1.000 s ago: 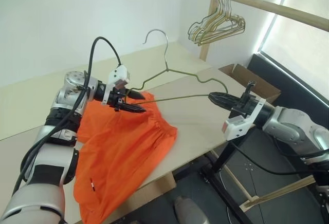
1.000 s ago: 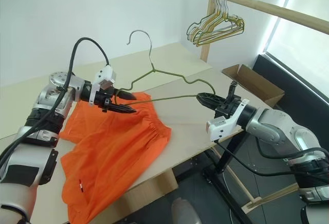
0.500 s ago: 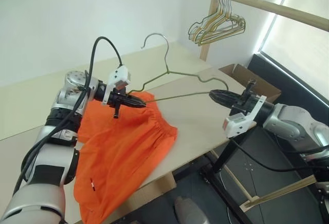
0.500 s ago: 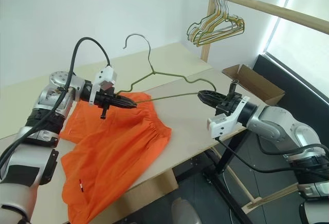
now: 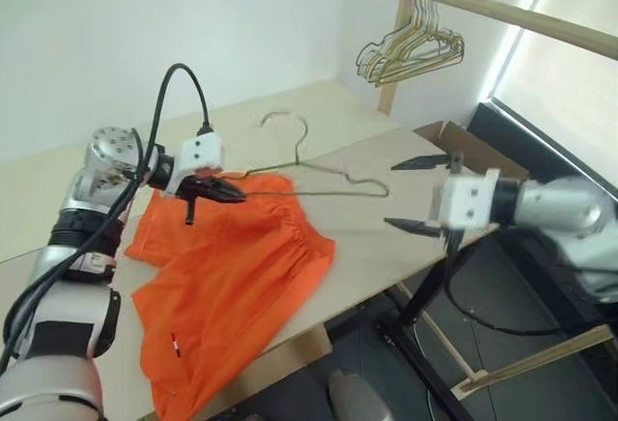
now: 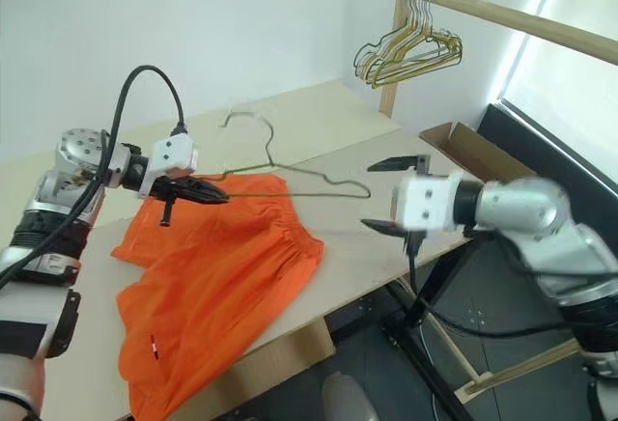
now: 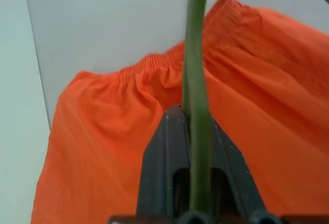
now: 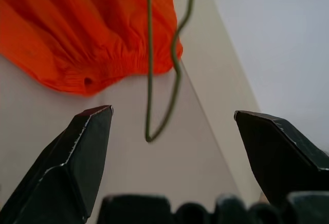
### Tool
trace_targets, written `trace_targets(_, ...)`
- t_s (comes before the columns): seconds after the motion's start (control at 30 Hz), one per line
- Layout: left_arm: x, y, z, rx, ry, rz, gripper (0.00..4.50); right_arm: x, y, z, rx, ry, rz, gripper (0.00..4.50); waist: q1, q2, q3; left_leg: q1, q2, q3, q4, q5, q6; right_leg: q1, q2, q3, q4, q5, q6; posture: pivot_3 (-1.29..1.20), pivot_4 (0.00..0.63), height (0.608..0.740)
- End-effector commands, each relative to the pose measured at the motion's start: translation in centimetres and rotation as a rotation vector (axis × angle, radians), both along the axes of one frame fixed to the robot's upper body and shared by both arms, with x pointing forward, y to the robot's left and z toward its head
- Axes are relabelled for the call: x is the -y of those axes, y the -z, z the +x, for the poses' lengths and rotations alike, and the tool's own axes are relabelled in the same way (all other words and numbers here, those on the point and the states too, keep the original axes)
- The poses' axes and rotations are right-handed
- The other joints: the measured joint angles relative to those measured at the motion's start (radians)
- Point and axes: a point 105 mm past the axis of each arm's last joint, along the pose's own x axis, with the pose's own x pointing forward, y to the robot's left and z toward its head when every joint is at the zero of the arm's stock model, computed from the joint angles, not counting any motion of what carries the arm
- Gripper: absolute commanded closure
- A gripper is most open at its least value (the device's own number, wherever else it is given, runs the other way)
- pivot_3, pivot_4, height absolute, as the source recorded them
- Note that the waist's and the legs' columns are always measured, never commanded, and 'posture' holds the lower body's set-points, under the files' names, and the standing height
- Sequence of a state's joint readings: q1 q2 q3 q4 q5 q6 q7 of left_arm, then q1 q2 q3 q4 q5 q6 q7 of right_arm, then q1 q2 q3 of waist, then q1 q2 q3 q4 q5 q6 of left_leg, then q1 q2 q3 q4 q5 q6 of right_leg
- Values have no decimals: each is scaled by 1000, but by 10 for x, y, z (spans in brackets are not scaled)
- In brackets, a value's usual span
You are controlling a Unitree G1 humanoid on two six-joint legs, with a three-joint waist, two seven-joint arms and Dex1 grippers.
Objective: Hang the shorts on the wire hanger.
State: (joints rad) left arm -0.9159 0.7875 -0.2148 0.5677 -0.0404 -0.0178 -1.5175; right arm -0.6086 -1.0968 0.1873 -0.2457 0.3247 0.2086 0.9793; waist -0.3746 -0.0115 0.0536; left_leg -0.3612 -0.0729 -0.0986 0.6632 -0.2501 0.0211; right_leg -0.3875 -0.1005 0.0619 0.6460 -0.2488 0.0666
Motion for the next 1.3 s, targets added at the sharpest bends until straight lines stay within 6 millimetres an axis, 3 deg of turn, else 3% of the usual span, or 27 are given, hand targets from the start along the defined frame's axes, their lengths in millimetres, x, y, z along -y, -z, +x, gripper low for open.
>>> trace_targets(0.03,6,-13,-7,57,47,-1,4500,-5,-1,8,-190,86,5,34,16,0,0,0,0,-1,0,0,0,0,0,0,0,0,0,-257,0,740)
trace_targets(0.17,9,-15,-11,62,54,-18,4500,-13,4,12,-352,99,-4,34,48,1,0,-4,0,-1,0,0,0,-4,-2,-1,0,0,0,-234,0,740)
trace_targets(0.53,11,-17,-15,62,37,-44,4500,-36,27,37,-488,183,-26,34,92,1,-1,-31,-4,-2,12,0,0,-34,-6,-1,13,0,0,-213,0,740)
trace_targets(0.63,11,-17,-16,61,42,-44,4500,-39,33,38,-529,202,-43,597,93,1,-1,-32,-5,-2,13,0,0,-34,-7,-1,13,0,0,-212,0,740)
trace_targets(1.0,12,-15,-18,52,67,-33,4500,-54,28,33,-554,157,-10,4492,83,1,-2,-31,-6,-2,14,0,0,-34,-7,-1,16,0,0,-218,0,740)
trace_targets(1.13,13,-15,-18,48,85,-36,4500,-58,25,25,-569,118,8,4492,85,1,-2,-31,-6,-2,14,0,0,-34,-7,-1,16,0,0,-222,0,740)
trace_targets(1.3,13,-28,-11,57,55,-139,3067,-46,33,14,-604,138,44,4500,91,0,-3,-32,-7,-3,15,0,0,-34,-8,-3,16,0,0,-223,0,740)
